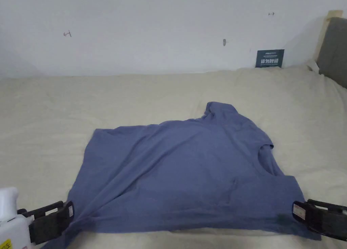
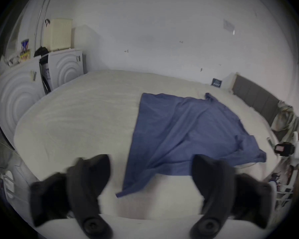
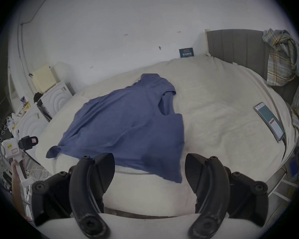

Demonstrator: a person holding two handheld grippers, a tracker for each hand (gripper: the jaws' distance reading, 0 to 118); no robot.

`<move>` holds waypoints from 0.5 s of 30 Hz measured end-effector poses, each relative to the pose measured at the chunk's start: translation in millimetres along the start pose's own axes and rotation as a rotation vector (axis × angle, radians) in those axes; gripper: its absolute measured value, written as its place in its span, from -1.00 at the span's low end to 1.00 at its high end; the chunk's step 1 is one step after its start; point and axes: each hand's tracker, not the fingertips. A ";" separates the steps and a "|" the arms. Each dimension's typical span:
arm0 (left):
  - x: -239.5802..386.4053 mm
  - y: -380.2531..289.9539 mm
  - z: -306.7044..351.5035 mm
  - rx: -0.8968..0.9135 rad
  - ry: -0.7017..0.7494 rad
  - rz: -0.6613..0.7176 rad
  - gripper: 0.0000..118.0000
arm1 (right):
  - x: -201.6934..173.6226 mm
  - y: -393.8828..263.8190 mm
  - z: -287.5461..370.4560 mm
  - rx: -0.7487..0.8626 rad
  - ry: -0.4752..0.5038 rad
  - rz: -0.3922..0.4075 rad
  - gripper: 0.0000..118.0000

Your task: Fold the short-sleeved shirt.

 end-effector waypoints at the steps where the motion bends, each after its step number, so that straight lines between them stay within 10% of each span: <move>1: 2.6 -4.6 5.6 -0.015 0.003 -0.010 0.23 | -2.5 -2.8 0.9 0.001 0.015 -0.001 0.45; 2: 5.5 -10.1 4.4 -0.016 0.026 -0.022 0.08 | -5.3 -5.8 0.3 0.002 0.029 -0.005 0.44; 3: 7.8 -15.3 1.6 -0.028 0.081 -0.070 -0.66 | -8.3 -8.6 -0.8 -0.003 0.038 0.000 0.29; 4: 9.8 -20.7 -0.3 -0.036 0.123 -0.093 -0.93 | -11.6 -12.3 -3.5 -0.004 0.036 0.008 0.05; 6: 11.5 -28.6 -5.0 -0.087 0.093 -0.091 -0.95 | -15.5 -18.9 -13.2 -0.010 -0.012 0.030 -0.91; 12: 10.0 -36.7 -19.1 -0.095 0.066 -0.086 -1.00 | -15.7 -29.9 -36.7 -0.067 0.013 -0.027 -1.00; 13: 9.0 -36.0 -21.1 -0.098 0.069 -0.093 -0.87 | -16.7 -29.9 -37.9 -0.070 0.007 -0.028 -1.00; 15: 8.9 -33.9 -29.4 -0.094 0.067 -0.096 0.38 | -13.5 -30.3 -37.5 -0.074 0.001 -0.023 -1.00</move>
